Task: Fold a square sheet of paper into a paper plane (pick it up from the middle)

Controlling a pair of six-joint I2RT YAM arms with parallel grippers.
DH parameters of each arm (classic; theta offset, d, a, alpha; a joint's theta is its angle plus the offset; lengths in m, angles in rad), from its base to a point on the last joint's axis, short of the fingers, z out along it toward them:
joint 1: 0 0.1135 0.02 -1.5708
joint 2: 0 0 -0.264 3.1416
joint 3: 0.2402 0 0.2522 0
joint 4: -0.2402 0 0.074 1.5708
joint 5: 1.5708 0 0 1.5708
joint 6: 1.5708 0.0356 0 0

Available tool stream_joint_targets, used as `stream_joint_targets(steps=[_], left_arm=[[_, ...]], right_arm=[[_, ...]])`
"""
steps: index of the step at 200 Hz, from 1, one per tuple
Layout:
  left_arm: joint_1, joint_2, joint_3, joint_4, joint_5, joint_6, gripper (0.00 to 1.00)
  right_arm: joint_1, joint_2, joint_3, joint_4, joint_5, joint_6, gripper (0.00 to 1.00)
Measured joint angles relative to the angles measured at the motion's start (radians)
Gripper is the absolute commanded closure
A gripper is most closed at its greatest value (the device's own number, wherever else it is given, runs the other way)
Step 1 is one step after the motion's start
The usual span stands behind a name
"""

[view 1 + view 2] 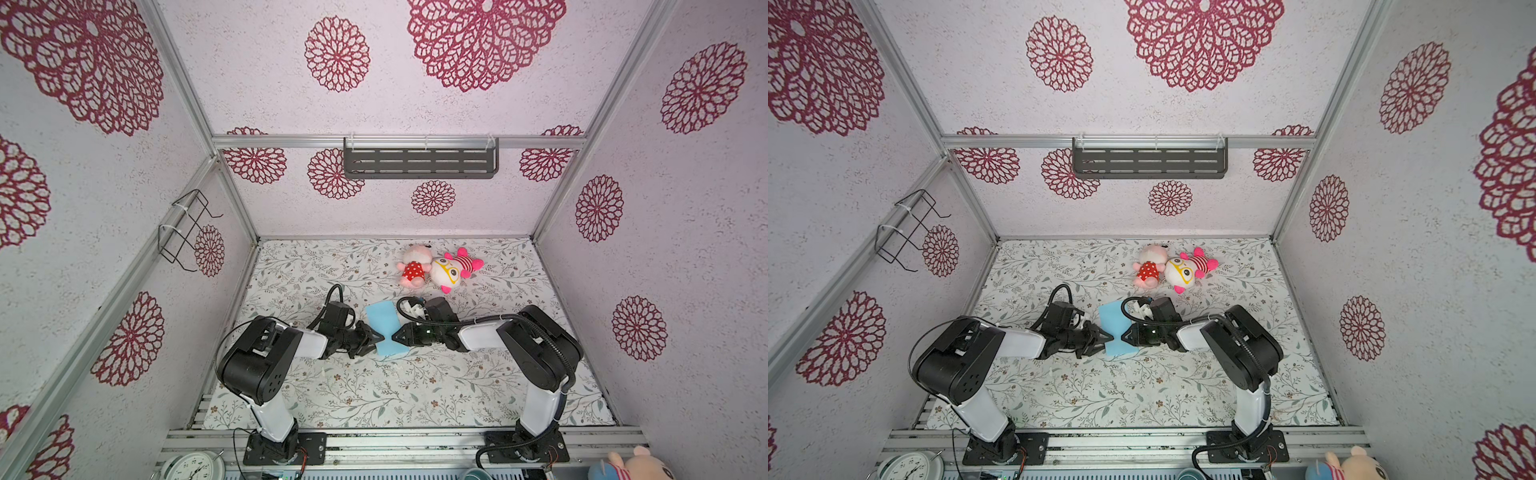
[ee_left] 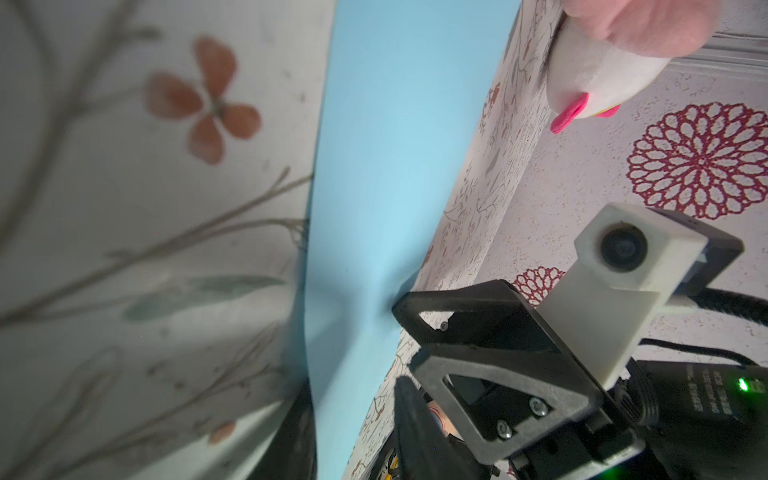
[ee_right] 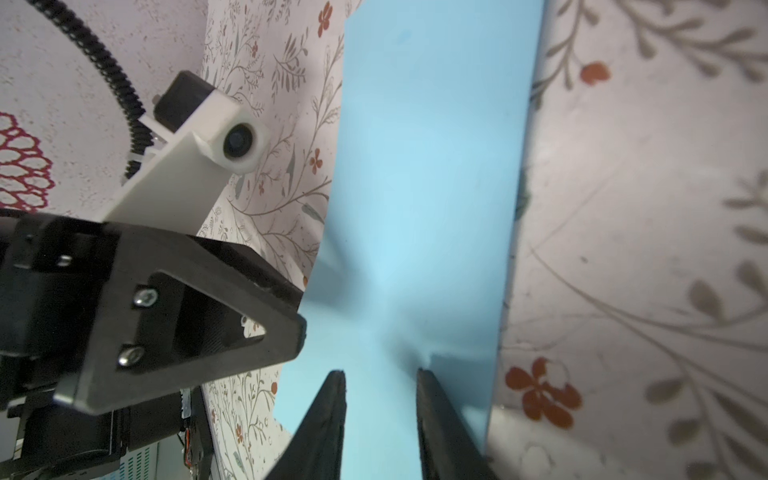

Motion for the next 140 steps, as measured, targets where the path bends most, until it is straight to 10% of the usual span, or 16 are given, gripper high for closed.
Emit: stream_joint_targets(steps=[45,140], left_arm=[[0.016,0.021,0.022,0.022,0.000,-0.014,1.00],[0.016,0.020,0.056,-0.010,0.000,-0.077,1.00]], right_arm=[[0.000,-0.004,0.002,0.000,-0.021,-0.114,0.55],[0.135,-0.251,-0.093,0.002,0.273,-0.551,0.35]])
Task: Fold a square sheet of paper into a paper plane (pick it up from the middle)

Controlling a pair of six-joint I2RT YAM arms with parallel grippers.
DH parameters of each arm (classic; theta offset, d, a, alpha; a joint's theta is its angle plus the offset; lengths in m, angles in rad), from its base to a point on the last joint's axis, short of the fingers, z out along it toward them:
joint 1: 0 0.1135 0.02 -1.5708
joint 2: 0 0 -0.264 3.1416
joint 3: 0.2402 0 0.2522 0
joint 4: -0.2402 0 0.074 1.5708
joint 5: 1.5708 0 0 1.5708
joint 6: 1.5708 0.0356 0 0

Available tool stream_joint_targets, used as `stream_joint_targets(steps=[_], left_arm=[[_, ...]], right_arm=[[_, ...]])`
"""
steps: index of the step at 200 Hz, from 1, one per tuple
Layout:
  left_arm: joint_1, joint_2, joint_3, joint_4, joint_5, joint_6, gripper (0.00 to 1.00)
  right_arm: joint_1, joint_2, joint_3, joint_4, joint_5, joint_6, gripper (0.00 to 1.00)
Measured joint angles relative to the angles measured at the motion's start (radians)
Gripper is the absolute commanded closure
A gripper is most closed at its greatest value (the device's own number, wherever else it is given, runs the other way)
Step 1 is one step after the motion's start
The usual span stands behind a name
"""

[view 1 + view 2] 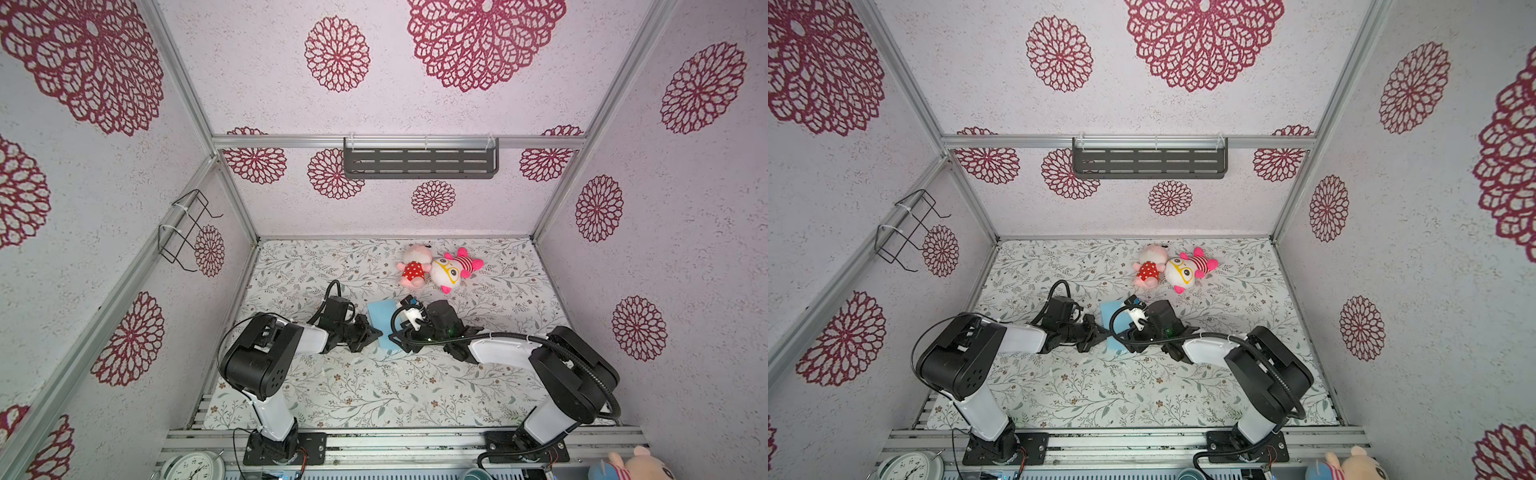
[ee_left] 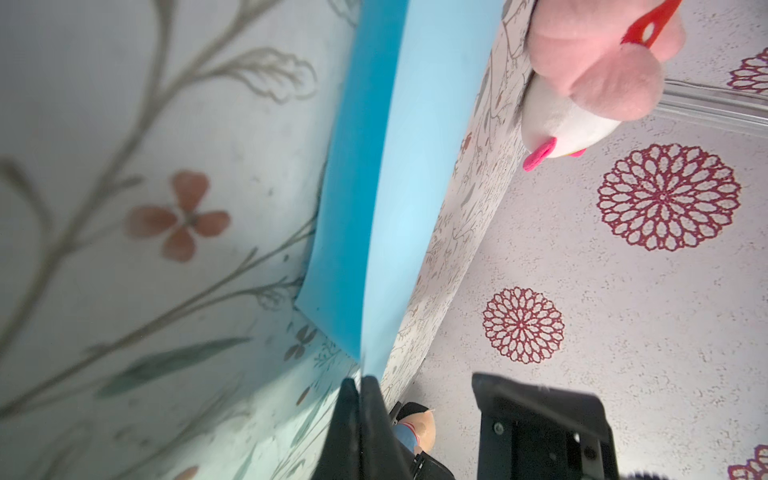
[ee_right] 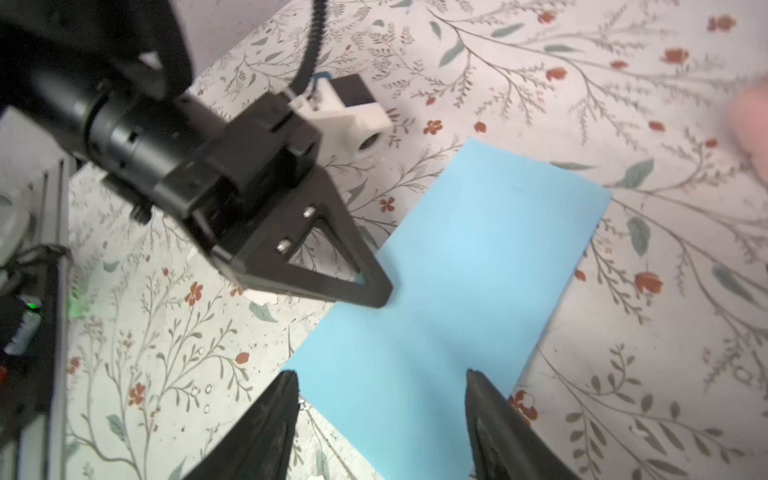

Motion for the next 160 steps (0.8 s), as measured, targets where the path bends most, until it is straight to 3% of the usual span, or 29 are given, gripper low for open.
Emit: stream_joint_targets(steps=[54,83,142,160], left_arm=[[0.000,0.000,0.004,-0.018,0.001,-0.038,0.99],[0.000,0.000,0.004,-0.021,0.003,-0.047,0.99],[0.000,0.000,0.004,-0.021,0.010,-0.059,0.96],[0.000,0.000,0.004,-0.021,0.010,-0.061,0.90]], right_arm=[[0.076,0.032,-0.041,0.072,0.058,-0.251,0.37],[0.088,0.068,-0.069,0.132,0.068,-0.318,0.39],[0.090,0.136,-0.042,0.174,0.079,-0.376,0.62],[0.090,0.136,-0.032,0.177,0.076,-0.379,0.75]])
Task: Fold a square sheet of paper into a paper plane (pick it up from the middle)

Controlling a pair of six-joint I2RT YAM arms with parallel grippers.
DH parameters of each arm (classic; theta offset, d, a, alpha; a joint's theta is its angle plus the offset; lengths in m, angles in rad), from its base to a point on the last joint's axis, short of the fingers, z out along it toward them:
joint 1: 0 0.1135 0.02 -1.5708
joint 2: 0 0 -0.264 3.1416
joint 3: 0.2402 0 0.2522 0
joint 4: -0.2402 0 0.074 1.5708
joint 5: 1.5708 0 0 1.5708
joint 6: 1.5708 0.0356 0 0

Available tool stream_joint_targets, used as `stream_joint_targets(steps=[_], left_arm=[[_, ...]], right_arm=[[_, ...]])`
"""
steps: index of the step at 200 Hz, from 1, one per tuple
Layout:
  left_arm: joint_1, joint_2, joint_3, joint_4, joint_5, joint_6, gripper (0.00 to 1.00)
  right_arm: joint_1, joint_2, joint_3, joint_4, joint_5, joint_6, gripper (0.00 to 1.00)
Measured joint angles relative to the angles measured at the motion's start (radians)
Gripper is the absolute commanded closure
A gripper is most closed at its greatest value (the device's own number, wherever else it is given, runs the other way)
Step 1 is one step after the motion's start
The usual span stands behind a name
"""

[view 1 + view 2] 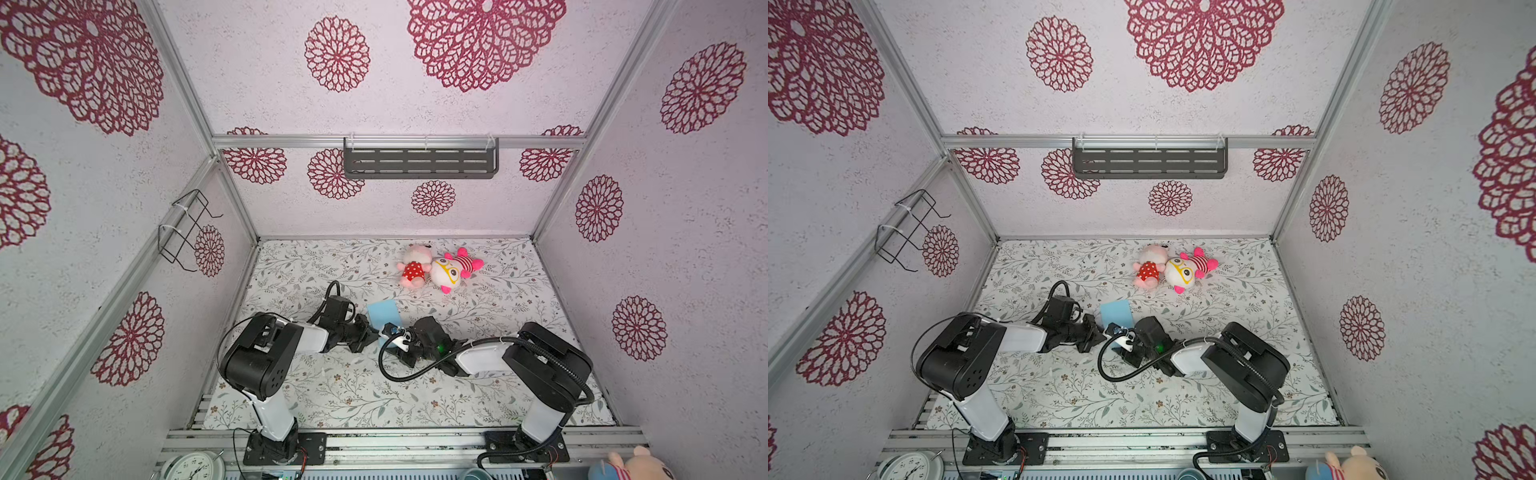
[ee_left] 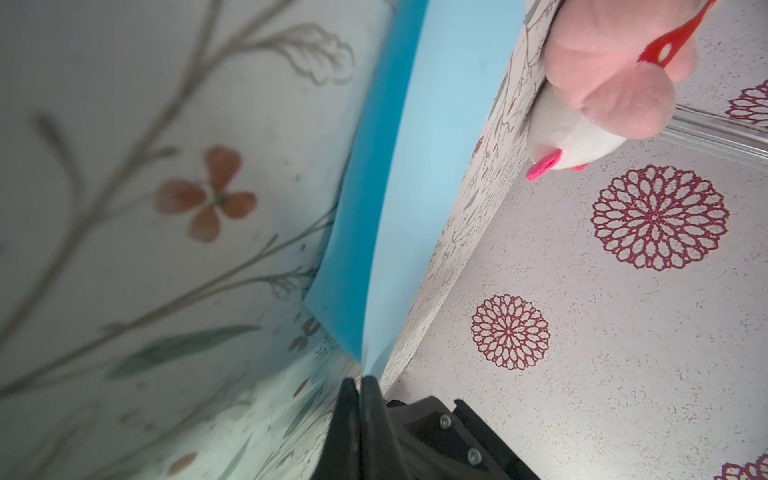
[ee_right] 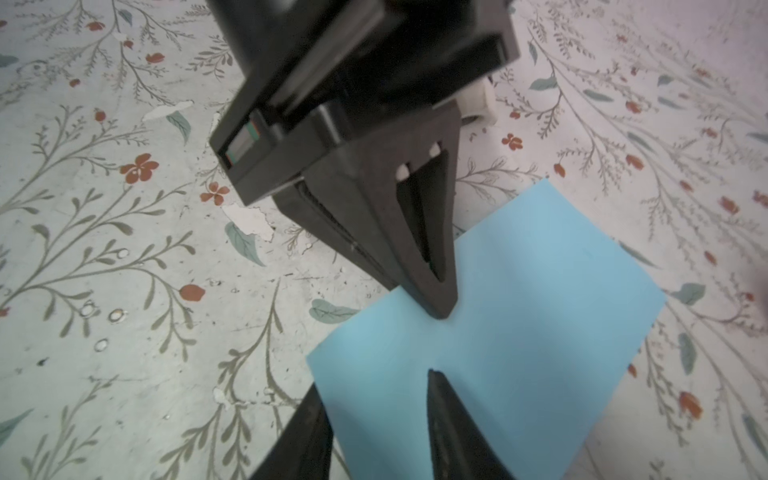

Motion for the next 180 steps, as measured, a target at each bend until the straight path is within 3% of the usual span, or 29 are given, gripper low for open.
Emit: stream_joint_targets(steps=[26,70,117,180], left_arm=[[0.015,-0.009,-0.001,-0.016,0.002,0.011,0.74],[0.145,-0.146,0.011,-0.177,-0.021,0.121,0.58],[0.148,-0.205,0.152,-0.346,-0.076,0.279,0.60],[0.030,0.024,0.330,-0.487,-0.127,0.401,0.74]], right_arm=[[0.000,0.000,0.008,0.000,-0.011,0.003,0.90],[-0.001,0.000,0.007,-0.007,-0.069,0.055,0.92],[-0.005,-0.003,-0.031,0.040,-0.181,0.210,0.92],[-0.008,-0.003,-0.086,0.183,-0.299,0.418,0.91]])
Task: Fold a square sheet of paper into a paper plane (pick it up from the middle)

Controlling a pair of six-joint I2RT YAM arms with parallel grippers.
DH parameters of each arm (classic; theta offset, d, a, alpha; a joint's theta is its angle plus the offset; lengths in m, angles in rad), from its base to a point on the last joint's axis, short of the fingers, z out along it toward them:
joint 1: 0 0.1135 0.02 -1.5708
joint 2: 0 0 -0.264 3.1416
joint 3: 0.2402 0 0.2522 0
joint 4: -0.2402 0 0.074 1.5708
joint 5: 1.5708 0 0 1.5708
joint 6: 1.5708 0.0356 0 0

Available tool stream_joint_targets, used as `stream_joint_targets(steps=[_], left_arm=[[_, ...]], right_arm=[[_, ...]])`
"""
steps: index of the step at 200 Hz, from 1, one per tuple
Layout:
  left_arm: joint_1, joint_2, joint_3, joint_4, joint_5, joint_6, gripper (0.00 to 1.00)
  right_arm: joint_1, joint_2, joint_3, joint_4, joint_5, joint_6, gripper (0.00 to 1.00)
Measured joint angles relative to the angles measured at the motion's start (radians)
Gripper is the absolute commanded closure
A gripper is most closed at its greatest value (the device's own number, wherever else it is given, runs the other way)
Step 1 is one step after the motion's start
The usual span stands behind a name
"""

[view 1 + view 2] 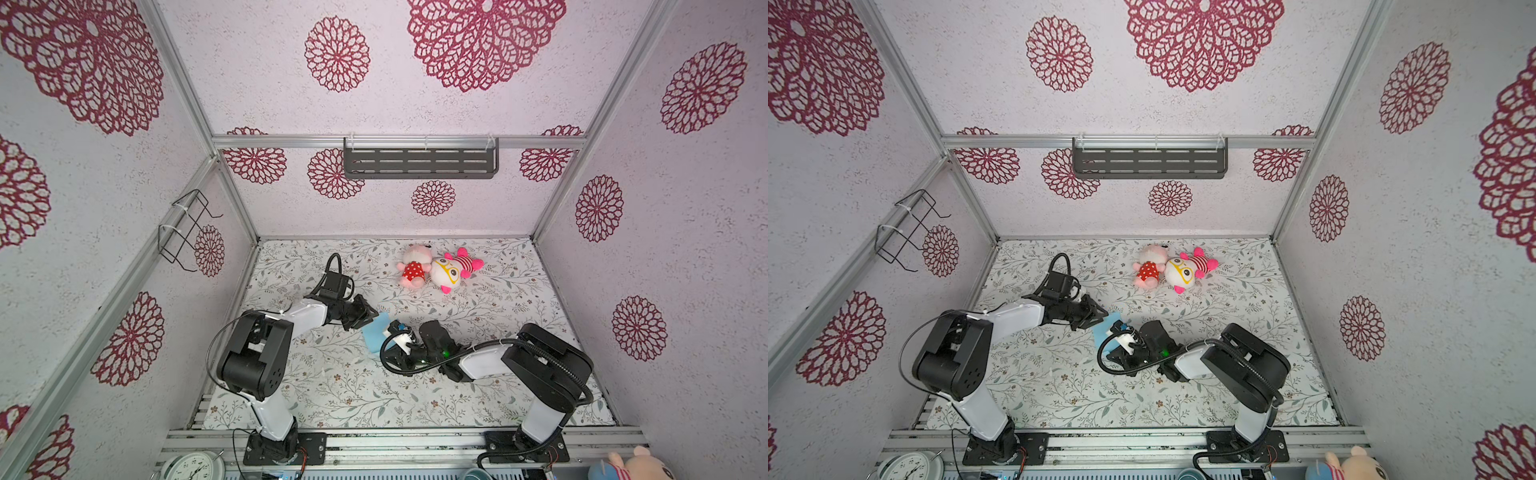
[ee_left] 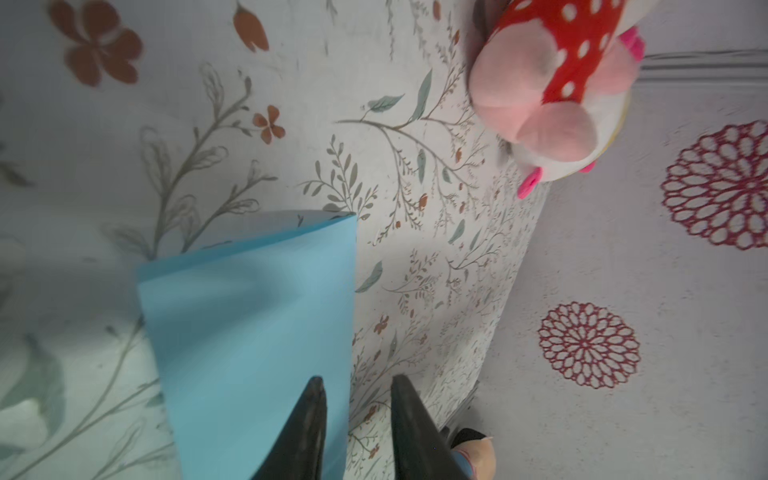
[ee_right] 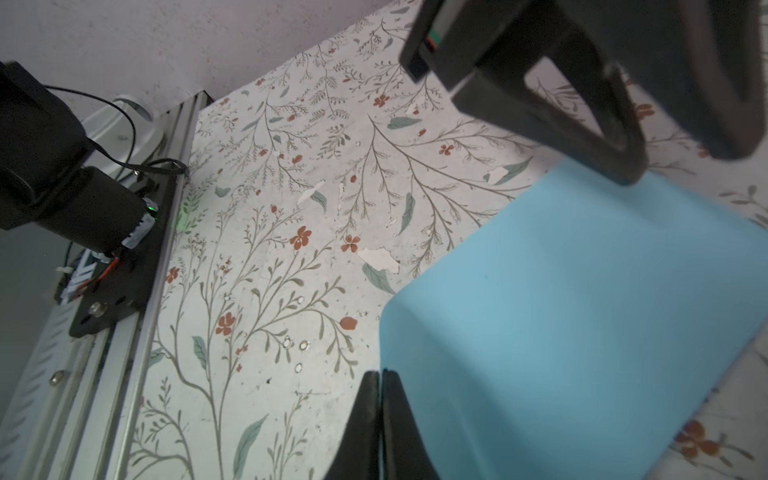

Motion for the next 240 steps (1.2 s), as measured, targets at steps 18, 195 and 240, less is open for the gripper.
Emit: stream_joint_targets(steps=[18,195,240], left_arm=[[-0.022,0.042,0.034,-0.047,-0.022,0.031,0.78],[-0.073,0.143,0.168,-0.289,-0.187,0.206,1.00],[-0.074,0.148,0.177,-0.299,-0.186,0.217,1.00]], right_arm=[[-0.002,0.002,-0.002,0.032,-0.026,0.043,0.90],[-0.034,0.056,0.085,-0.154,0.081,0.192,0.90],[-0.035,0.056,0.108,-0.205,0.121,0.185,0.90]])
